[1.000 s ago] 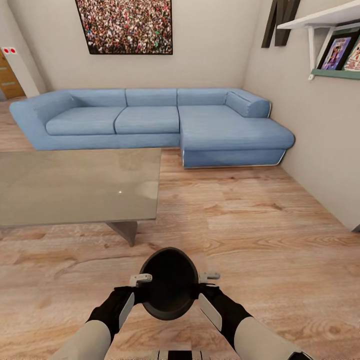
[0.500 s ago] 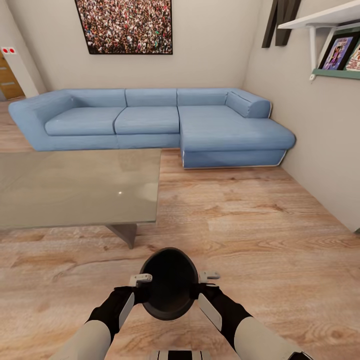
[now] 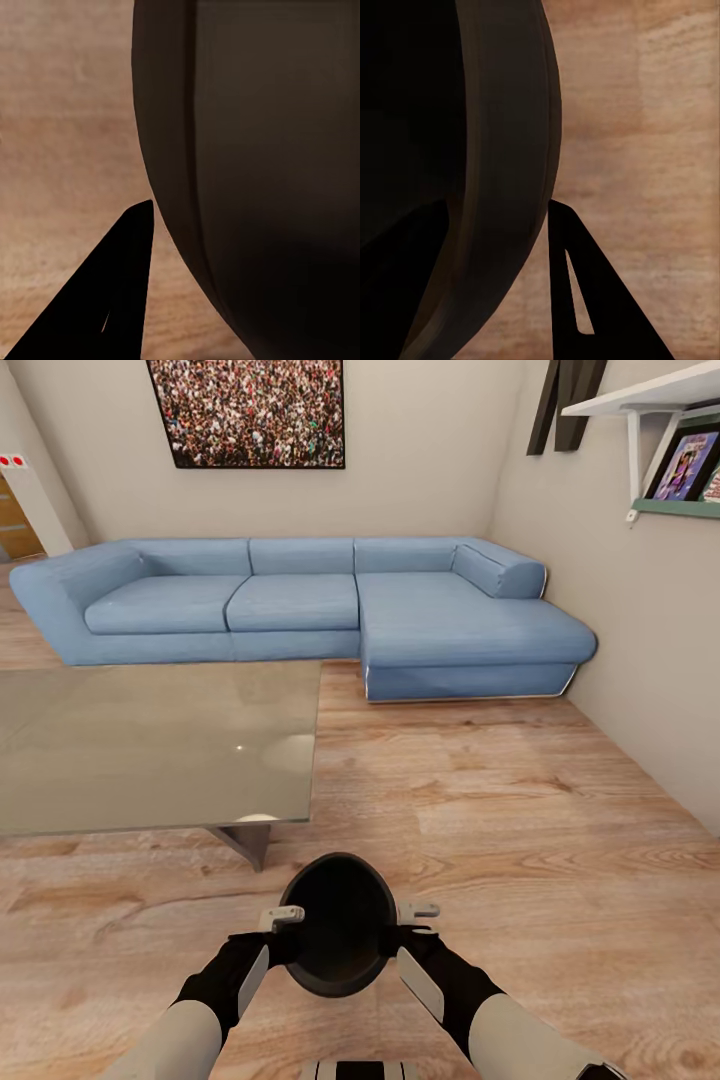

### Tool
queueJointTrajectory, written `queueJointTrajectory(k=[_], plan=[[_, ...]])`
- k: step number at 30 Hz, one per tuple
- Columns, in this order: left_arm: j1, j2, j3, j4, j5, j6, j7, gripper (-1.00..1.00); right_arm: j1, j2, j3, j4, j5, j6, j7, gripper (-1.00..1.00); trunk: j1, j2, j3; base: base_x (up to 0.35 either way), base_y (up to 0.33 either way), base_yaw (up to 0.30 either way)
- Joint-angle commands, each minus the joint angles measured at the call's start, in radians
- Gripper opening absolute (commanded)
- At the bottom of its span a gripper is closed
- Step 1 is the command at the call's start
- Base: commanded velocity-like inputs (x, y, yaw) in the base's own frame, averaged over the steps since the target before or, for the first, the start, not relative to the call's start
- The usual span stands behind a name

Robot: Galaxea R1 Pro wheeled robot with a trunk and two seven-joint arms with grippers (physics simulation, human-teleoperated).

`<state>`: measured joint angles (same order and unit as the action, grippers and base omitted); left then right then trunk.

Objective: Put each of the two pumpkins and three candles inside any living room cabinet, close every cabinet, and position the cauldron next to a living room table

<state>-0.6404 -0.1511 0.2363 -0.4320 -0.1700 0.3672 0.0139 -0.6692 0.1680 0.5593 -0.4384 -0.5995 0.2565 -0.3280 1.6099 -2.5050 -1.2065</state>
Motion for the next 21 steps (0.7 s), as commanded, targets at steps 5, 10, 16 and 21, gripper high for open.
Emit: queueJointTrajectory(k=[5,10,16,21], plan=[[-0.001,-0.001,0.015,0.002,0.026,0.022,0.0,-1.0,0.0,0.007,0.047,-0.003,0.003,-0.034,0.021,-1.0,0.0,0.0,0.0,0.002,0.0,0.0],[-0.001,-0.001,0.015,0.002,0.026,0.022,0.0,-1.0,0.0,0.007,0.047,-0.003,0.003,-0.034,0.021,-1.0,0.002,-0.001,-0.019,0.0,0.0,0.0],[-0.001,-0.001,0.015,0.002,0.026,0.022,0.0,-1.0,0.0,0.007,0.047,-0.003,0.003,-0.034,0.021,-1.0,0.003,-0.002,-0.027,0.0,0.0,0.0],[-0.001,-0.001,0.015,0.002,0.026,0.022,0.0,-1.0,0.0,0.007,0.047,-0.003,0.003,-0.034,0.021,-1.0,0.003,-0.002,-0.027,0.0,0.0,0.0]])
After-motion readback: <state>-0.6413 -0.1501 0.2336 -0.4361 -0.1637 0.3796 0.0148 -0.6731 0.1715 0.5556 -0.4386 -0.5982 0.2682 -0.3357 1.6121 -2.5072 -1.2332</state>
